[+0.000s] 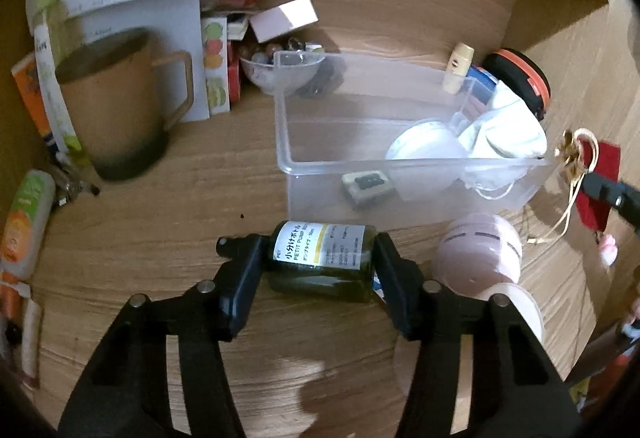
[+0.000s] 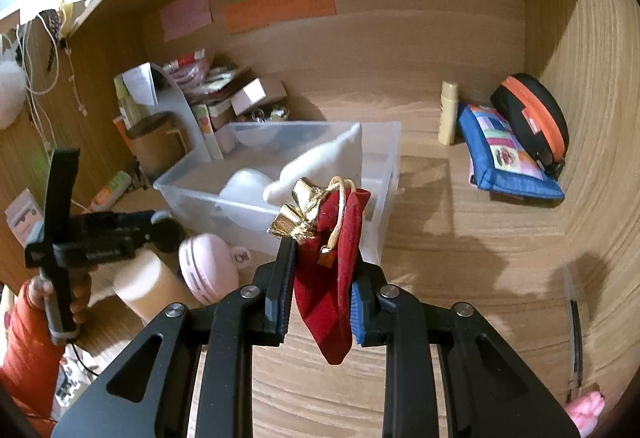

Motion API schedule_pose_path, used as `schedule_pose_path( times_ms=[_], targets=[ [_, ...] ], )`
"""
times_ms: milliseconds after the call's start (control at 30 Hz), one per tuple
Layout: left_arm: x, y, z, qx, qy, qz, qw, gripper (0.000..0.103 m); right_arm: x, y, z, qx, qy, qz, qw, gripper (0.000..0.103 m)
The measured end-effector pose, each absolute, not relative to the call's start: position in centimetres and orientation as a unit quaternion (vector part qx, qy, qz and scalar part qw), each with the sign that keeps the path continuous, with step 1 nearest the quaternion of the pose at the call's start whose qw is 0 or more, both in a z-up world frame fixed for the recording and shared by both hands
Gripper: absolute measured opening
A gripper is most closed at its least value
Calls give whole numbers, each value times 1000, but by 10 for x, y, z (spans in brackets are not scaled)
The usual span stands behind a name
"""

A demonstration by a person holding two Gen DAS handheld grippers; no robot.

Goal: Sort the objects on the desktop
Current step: 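Lift the green bottle with the left gripper while the right gripper lifts the red pouch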

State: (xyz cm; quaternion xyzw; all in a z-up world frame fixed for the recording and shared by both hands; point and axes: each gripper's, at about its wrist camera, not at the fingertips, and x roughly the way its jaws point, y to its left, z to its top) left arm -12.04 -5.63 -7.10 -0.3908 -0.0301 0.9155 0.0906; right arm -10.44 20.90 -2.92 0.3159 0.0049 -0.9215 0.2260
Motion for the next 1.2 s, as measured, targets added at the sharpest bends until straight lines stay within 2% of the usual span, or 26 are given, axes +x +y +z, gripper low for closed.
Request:
schedule_pose_path(
  times_ms=[400,1200],
  targets=[
    [-105,-68,-54,-369,-61,922,96,55,-107,201,-4,292,-1,-926,242,21],
    [-93,-33,40,-286,-11,949,133,55,-144,178,19,273,-3,-928,255,21]
  ],
)
